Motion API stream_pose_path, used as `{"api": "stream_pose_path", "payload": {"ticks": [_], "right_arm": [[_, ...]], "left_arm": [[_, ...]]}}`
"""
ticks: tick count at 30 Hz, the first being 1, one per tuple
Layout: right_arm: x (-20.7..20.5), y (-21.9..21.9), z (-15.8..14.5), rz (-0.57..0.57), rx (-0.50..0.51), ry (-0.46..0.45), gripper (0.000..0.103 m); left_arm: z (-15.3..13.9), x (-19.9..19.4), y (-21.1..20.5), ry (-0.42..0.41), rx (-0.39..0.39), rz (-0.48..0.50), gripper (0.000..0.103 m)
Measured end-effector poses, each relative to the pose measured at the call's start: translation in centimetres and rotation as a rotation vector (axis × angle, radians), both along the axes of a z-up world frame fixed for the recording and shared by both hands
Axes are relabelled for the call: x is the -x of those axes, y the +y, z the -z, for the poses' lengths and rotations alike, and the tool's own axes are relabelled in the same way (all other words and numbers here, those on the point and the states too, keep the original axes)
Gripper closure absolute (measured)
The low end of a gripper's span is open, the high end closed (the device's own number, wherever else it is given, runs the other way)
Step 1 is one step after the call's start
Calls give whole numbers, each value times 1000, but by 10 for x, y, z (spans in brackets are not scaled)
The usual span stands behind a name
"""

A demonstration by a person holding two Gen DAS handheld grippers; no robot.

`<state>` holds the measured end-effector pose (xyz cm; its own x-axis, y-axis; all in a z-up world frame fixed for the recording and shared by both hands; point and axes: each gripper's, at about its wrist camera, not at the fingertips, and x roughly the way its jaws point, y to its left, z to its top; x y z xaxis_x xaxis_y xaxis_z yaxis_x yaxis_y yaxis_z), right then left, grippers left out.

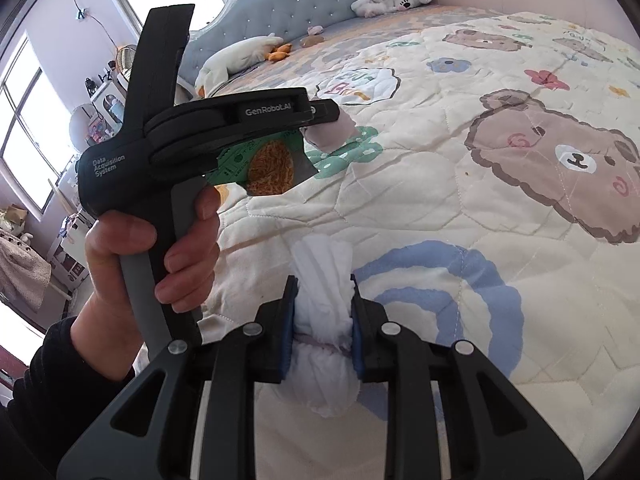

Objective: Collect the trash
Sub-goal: 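Carry the green bag and tissue bundle with both tools over the bin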

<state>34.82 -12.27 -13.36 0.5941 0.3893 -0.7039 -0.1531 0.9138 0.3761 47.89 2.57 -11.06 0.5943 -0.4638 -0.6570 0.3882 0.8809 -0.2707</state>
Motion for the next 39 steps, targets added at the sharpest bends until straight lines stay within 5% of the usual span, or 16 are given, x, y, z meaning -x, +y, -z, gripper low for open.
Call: {"api": "stream_pose_path", "payload": {"ticks": [12,26,39], "right_arm": [[38,-22,-26,25,-20,-30,81],[94,-51,-58,37,-28,-81,81],[148,-77,-100,54,-9,-159,81]], "left_arm": [[-33,42,29,-28,1,-85,70],[-30,128,42,-31,-73,-133,70],[-54,218,27,-96,-11,-132,70]]}}
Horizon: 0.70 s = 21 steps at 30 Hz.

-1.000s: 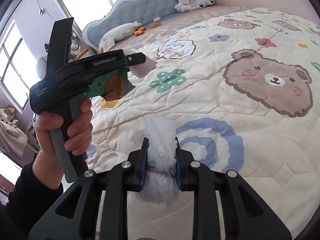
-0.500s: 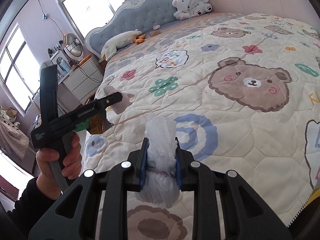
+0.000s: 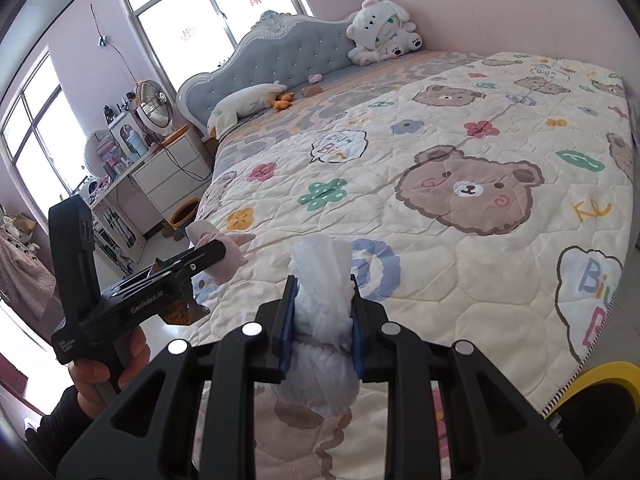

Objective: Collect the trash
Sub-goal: 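Carry the green bag and tissue bundle with both tools over the bin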

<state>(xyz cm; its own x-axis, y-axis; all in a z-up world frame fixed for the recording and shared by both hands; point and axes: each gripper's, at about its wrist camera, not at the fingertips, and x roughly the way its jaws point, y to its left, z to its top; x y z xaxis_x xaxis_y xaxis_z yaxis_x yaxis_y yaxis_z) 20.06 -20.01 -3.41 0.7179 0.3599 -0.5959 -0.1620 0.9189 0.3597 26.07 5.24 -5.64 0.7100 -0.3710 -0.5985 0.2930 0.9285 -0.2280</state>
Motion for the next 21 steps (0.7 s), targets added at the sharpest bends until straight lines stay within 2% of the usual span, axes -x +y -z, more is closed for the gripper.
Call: {"api": "stream_pose_path", "payload": {"ticks": [5,15,21], "right_arm": [[17,-12,-20,3,14,-41,81],[55,-41,-61,27,42,-129,81],[75,-58,-79,53,61,-166,81]], "left_arm": [[-14,26,-3,-14,11,-4,70],[-55,77,-18,-112,31,0,69],[-70,97,-35,-126,33,25,69]]}}
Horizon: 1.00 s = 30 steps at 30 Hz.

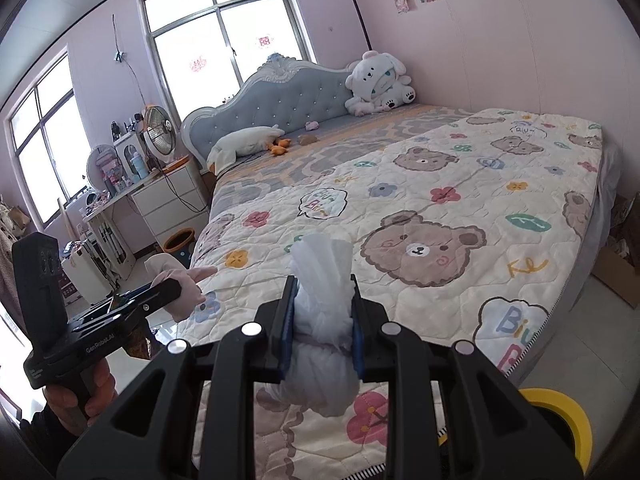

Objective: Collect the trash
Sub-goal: 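Carry the green bag and tissue bundle with both tools over the bin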

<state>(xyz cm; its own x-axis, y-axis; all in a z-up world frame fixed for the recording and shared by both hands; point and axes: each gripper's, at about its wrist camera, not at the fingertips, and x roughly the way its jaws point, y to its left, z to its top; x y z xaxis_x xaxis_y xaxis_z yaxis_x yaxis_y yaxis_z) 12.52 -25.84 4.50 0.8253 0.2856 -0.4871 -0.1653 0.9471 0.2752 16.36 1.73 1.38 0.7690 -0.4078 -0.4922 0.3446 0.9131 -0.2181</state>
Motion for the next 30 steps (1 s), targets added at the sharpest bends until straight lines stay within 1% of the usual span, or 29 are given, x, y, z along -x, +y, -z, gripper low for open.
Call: {"api": "stream_pose_path", "payload": {"ticks": [10,14,17,21,30], "right_arm": [[30,-42,-9,77,14,-21,80],[41,-61,-10,115,13,-21,80],[50,-76,-10,144,13,-21,80],[62,-95,-8,178,3,-19,80],[81,-133,5,241,-16,4,80]], "left_arm": [[-16,33,-42,-66,-12,71,69],[-16,43,-62,-67,-6,115,69],[-18,51,-78,-81,-21,145,69],[-18,54,-98,-77,-26,190,69],[-16,62,-139,-77,-60,264,68]]}}
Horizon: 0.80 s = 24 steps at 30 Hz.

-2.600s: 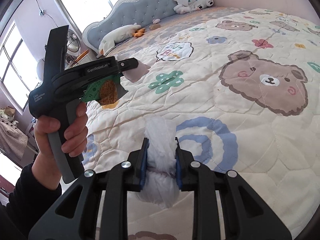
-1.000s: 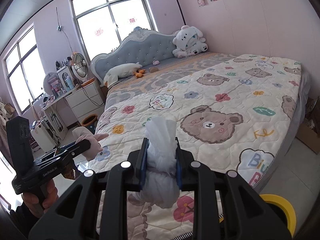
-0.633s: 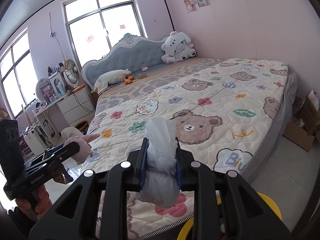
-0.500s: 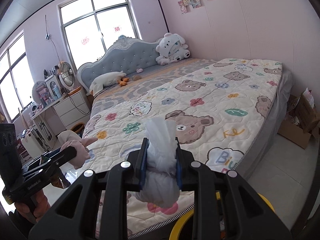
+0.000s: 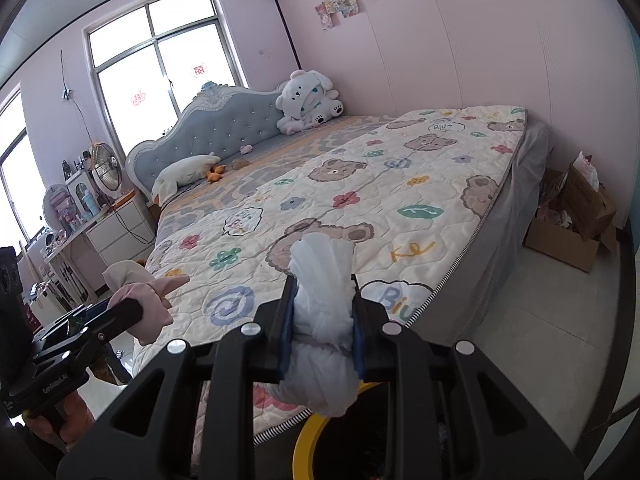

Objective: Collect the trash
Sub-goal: 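Carry the green bag and tissue bundle with both tools over the bin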

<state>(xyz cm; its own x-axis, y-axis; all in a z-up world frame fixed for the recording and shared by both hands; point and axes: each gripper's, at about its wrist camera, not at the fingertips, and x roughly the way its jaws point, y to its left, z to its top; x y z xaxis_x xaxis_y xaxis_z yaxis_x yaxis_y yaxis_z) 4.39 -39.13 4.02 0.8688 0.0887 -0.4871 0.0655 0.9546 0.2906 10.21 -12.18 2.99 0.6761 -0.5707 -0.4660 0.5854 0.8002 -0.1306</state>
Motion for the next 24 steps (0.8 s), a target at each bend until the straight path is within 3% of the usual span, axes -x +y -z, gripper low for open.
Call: {"api": "stream_pose_path", "payload": {"ticks": [24], "right_arm": [[14,-47,35,92,-41,76,80]], "left_arm": [[42,-8,-72,104,-54,118,68]]}}
